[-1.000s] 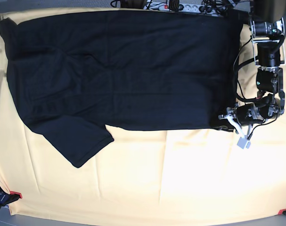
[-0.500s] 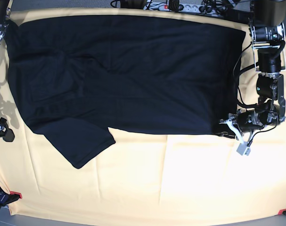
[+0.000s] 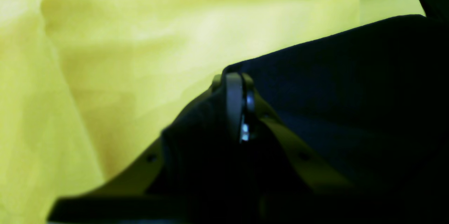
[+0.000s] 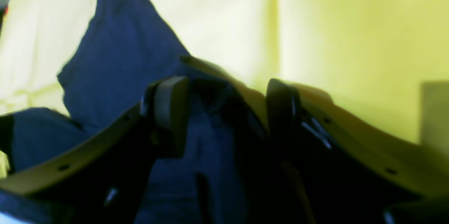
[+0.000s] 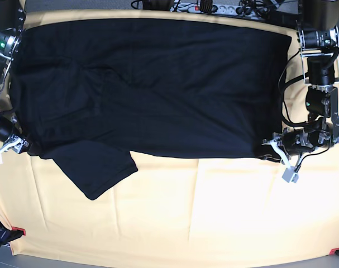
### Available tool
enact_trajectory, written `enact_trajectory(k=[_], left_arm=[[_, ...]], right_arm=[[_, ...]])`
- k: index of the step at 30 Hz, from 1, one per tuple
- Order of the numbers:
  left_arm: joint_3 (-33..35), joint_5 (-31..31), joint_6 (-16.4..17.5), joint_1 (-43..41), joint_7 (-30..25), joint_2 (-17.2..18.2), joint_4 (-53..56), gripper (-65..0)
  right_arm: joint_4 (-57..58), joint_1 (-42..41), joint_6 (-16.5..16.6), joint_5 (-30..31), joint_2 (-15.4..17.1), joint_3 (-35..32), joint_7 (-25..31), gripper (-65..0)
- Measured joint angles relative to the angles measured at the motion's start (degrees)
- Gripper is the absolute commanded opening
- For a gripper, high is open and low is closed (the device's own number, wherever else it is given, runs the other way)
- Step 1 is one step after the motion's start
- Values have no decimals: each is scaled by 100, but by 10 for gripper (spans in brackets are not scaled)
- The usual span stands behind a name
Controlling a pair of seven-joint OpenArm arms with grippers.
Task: Fold the T-shirt properly
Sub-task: 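Lower the right gripper to the shirt's opposite end and grasp it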
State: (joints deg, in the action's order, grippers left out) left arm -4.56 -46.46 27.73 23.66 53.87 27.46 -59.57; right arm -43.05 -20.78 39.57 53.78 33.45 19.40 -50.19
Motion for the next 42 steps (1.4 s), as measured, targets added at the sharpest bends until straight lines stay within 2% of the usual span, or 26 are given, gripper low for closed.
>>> enact_trajectory(k=[4, 16, 18, 22, 24, 31, 32, 34, 38, 39, 42], left_arm=[[0, -2, 0, 2, 0, 17, 0, -650], [0, 0, 0, 0, 0, 15, 0, -650], [0, -2, 0, 0, 0, 15, 0, -650], [0, 0, 0, 0, 0, 15, 0, -650], [0, -4, 0, 0, 0, 15, 0, -650], [0, -7, 0, 2, -2, 17, 0, -650], [0, -7, 0, 0, 0, 15, 0, -650], [0, -7, 0, 0, 0, 15, 0, -650], [0, -7, 0, 2, 0, 15, 0, -650], [0, -7, 0, 2, 0, 15, 0, -650], [0, -20, 0, 2, 0, 15, 0, -650]], right_arm=[[0, -2, 13, -741, 9, 4, 605, -277], [-17, 367, 59, -680, 20, 26, 870, -277], [-28, 428, 66, -527, 42, 26, 817, -277], [-33, 553, 52, 516, 31, 37, 197, -277], [-33, 575, 55, 824, -42, 48, 42, -277], [-33, 549, 59, 1078, -229, 48, -87, -278], [-33, 551, 59, 1078, -232, 48, -85, -287], [-33, 551, 55, 1073, -234, 46, -87, -350], [-31, 551, 48, 977, -201, 39, -146, -575], [-31, 542, 33, 968, -170, 28, -181, -613], [-2, 446, 28, 901, -74, 22, -267, -625]])
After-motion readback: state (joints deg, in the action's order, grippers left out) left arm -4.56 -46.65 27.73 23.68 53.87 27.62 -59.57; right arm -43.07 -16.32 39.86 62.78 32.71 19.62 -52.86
